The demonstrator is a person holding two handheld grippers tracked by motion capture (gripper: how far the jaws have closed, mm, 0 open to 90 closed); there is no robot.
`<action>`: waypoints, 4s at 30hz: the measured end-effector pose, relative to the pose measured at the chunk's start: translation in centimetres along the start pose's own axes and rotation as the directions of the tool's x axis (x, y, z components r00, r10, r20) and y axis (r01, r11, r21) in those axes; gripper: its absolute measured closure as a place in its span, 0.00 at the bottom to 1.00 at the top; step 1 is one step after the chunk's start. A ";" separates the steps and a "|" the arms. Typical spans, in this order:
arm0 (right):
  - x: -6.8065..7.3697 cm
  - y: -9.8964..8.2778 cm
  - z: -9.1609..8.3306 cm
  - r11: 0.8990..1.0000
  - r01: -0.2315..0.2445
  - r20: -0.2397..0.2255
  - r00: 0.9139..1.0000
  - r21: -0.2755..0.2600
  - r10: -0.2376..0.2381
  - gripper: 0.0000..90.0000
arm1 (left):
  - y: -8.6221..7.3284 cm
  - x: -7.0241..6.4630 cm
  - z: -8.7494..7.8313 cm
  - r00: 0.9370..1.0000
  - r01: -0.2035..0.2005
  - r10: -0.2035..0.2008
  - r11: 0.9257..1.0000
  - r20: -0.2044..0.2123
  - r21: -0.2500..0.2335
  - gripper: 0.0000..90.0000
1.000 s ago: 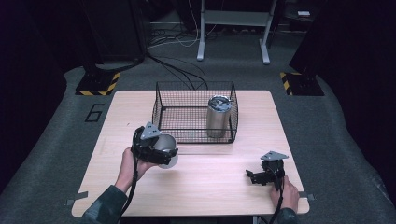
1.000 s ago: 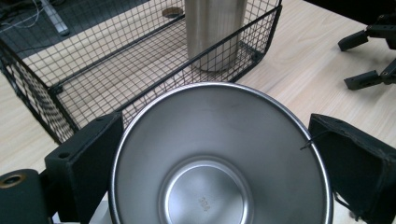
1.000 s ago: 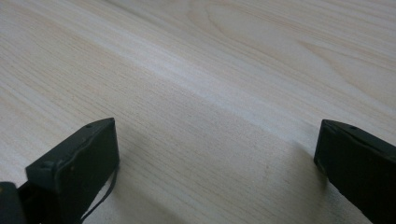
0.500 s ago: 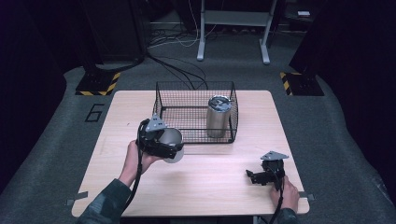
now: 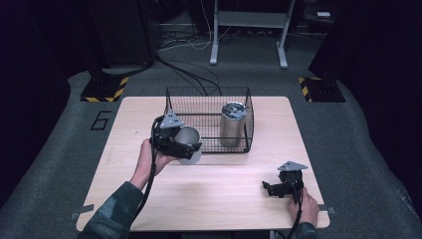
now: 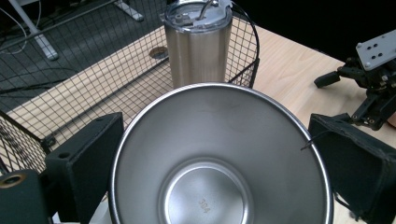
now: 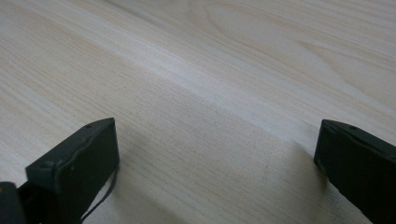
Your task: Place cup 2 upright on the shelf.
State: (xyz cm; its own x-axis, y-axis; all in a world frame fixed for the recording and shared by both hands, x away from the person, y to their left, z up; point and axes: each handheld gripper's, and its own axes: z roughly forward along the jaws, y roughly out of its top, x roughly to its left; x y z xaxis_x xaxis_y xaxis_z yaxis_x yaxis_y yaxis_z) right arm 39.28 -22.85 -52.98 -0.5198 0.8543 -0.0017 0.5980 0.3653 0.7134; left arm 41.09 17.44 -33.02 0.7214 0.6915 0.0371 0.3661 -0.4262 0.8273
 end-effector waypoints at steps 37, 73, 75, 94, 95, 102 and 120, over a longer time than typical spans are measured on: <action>-0.2 0.0 0.0 1.000 -0.013 0.006 1.000 -0.005 0.013 0.00 | 5.7 2.3 2.4 0.998 -0.035 0.035 0.999 -0.044 -0.003 0.07; -0.4 0.0 0.0 1.000 -0.012 0.016 1.000 -0.008 0.012 0.00 | 5.2 6.6 8.1 0.993 0.037 -0.031 0.998 -0.112 0.055 0.07; -0.4 0.0 0.0 1.000 -0.011 0.016 1.000 -0.008 0.011 0.00 | 5.1 6.9 8.4 0.993 0.040 -0.034 0.998 -0.113 0.055 0.07; -0.3 0.0 0.1 1.000 -0.015 0.018 1.000 -0.008 0.016 0.00 | 3.9 8.9 11.4 0.988 0.062 -0.048 0.994 -0.150 0.090 0.07; -0.4 0.0 0.1 1.000 -0.011 0.019 1.000 -0.009 0.012 0.00 | 3.8 8.9 11.6 0.987 0.071 -0.057 0.994 -0.150 0.087 0.07; -0.4 0.0 0.1 1.000 -0.014 0.018 1.000 -0.009 0.014 0.00 | 3.0 9.1 13.1 0.988 0.078 -0.061 0.990 -0.138 0.116 0.07; -0.3 0.0 0.0 1.000 -0.020 0.019 1.000 -0.003 0.020 0.00 | 1.8 9.1 15.6 0.993 0.080 -0.061 0.976 -0.100 0.201 0.07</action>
State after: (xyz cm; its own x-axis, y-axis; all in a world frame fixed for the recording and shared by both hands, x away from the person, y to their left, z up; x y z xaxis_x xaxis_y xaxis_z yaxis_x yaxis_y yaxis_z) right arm 39.48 -23.08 -52.99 -0.4957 0.8685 -0.0011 0.6064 0.3470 0.7154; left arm 57.45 13.89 -39.92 0.6356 0.7709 0.0425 0.5332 -0.4781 0.6979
